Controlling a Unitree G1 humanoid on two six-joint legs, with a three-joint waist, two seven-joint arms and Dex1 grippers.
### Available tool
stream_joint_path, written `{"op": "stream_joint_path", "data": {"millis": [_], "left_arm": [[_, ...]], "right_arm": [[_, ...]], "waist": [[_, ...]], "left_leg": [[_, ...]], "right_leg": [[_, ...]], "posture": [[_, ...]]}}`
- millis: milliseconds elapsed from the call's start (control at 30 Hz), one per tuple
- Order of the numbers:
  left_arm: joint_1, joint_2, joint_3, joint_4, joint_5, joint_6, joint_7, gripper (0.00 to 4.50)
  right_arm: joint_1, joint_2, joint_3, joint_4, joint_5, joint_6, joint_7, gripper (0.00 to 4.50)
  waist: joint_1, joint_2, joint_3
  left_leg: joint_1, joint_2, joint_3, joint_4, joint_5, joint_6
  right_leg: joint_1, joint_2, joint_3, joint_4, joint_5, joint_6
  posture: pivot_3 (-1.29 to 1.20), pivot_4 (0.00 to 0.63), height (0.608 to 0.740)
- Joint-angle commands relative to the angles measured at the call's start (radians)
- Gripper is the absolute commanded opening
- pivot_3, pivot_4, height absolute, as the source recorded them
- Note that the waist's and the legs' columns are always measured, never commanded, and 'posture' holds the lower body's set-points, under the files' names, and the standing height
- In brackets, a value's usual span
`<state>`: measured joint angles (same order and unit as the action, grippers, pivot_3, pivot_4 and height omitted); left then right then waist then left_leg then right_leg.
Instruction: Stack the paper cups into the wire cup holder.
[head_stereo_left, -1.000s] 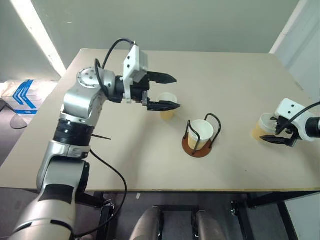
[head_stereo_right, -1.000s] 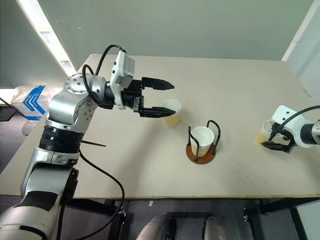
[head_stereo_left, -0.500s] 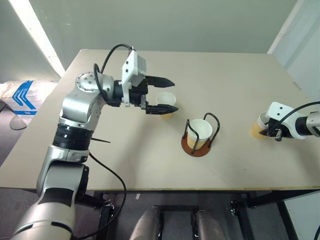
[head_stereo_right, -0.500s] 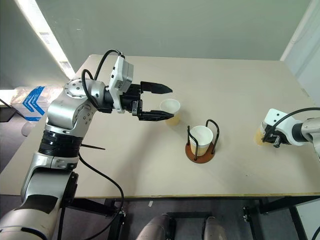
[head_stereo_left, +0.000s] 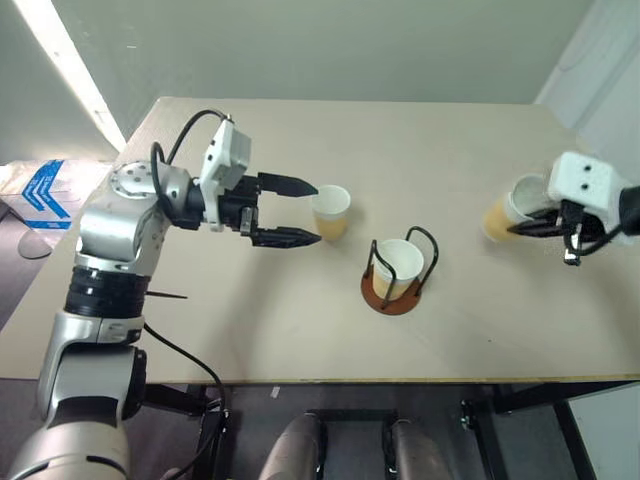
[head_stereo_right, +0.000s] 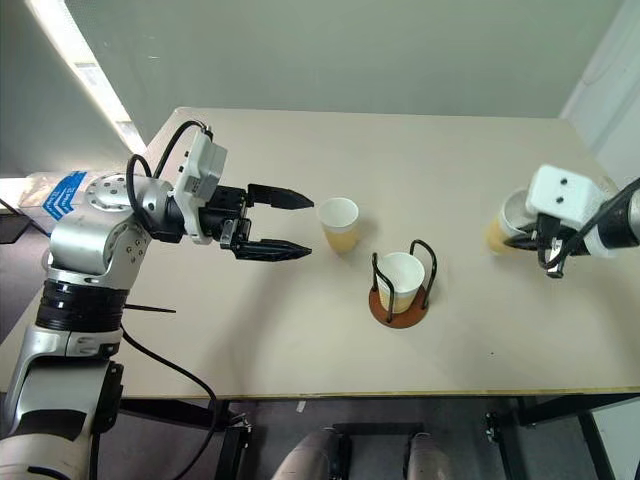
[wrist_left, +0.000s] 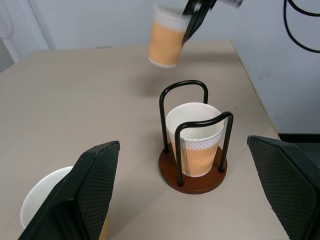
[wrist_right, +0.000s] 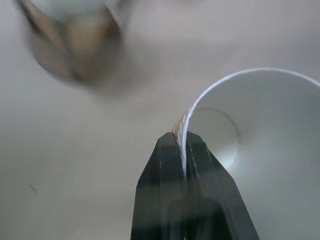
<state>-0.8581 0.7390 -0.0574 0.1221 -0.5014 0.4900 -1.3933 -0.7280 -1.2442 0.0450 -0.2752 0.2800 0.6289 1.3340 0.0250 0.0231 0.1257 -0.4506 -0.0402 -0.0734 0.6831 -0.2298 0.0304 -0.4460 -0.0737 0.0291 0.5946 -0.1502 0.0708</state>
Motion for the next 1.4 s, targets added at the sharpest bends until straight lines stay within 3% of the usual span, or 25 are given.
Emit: {"op": "stream_joint_path", "data": {"millis": [33, 200, 333, 633, 1367, 1400], "left_arm": [[-0.003, 0.015, 0.029, -0.042, -0.018, 0.011, 0.0, 4.5], [-0.017, 0.014, 0.013, -0.028, -0.003, 0.006, -0.01, 4.5], [-0.024, 0.004, 0.006, -0.025, 0.003, 0.002, -0.007, 4.5], [-0.005, 0.003, 0.014, -0.05, 0.005, 0.009, 0.003, 4.5], [-0.003, -0.002, 0.01, -0.064, 0.007, 0.015, 0.014, 4.5], [-0.004, -0.002, 0.01, -0.062, 0.008, 0.014, 0.014, 4.5]], "right_arm": [[-0.107, 0.011, 0.0, -0.129, 0.083, 0.086, 0.022, 0.03], [-0.29, 0.12, 0.124, -0.198, 0.118, 0.148, 0.047, 0.03], [-0.335, 0.151, 0.209, -0.173, 0.071, 0.106, 0.084, 0.03], [-0.31, 0.197, 0.293, -0.118, -0.014, 0.012, 0.105, 0.03], [-0.247, 0.28, 0.362, -0.108, -0.166, -0.052, 0.091, 0.03], [-0.246, 0.28, 0.362, -0.108, -0.168, -0.051, 0.093, 0.21]], "waist": [[0.0, 0.0, 0.0], [-0.006, 0.0, 0.0], [-0.005, 0.0, 0.0], [-0.007, 0.0, 0.0], [-0.011, -0.001, 0.0], [-0.011, -0.001, 0.0]], "left_leg": [[0.0, 0.0, -0.001, -0.001, 0.0, 0.0], [0.0, 0.0, -0.002, -0.001, 0.001, -0.001], [0.0, 0.0, -0.003, -0.001, 0.003, -0.001], [0.0, 0.0, -0.004, -0.001, 0.005, -0.002], [0.003, 0.0, -0.004, -0.001, 0.006, -0.005], [0.003, 0.0, -0.004, -0.001, 0.006, -0.005]], "right_leg": [[0.0, 0.0, 0.0, 0.0, 0.0, 0.0], [-0.001, 0.0, 0.0, 0.001, -0.001, -0.001], [-0.002, 0.001, -0.002, 0.002, -0.002, -0.003], [-0.004, 0.0, -0.002, 0.006, -0.003, -0.005], [-0.005, 0.0, -0.002, 0.015, -0.004, -0.008], [-0.005, 0.0, -0.002, 0.015, -0.004, -0.008]], "posture": [[0.0, 0.15, 0.74], [0.0, 0.15, 0.74], [0.0, 0.15, 0.74], [0.0, 0.15, 0.74], [0.0, 0.15, 0.74], [0.0, 0.15, 0.74]]}}
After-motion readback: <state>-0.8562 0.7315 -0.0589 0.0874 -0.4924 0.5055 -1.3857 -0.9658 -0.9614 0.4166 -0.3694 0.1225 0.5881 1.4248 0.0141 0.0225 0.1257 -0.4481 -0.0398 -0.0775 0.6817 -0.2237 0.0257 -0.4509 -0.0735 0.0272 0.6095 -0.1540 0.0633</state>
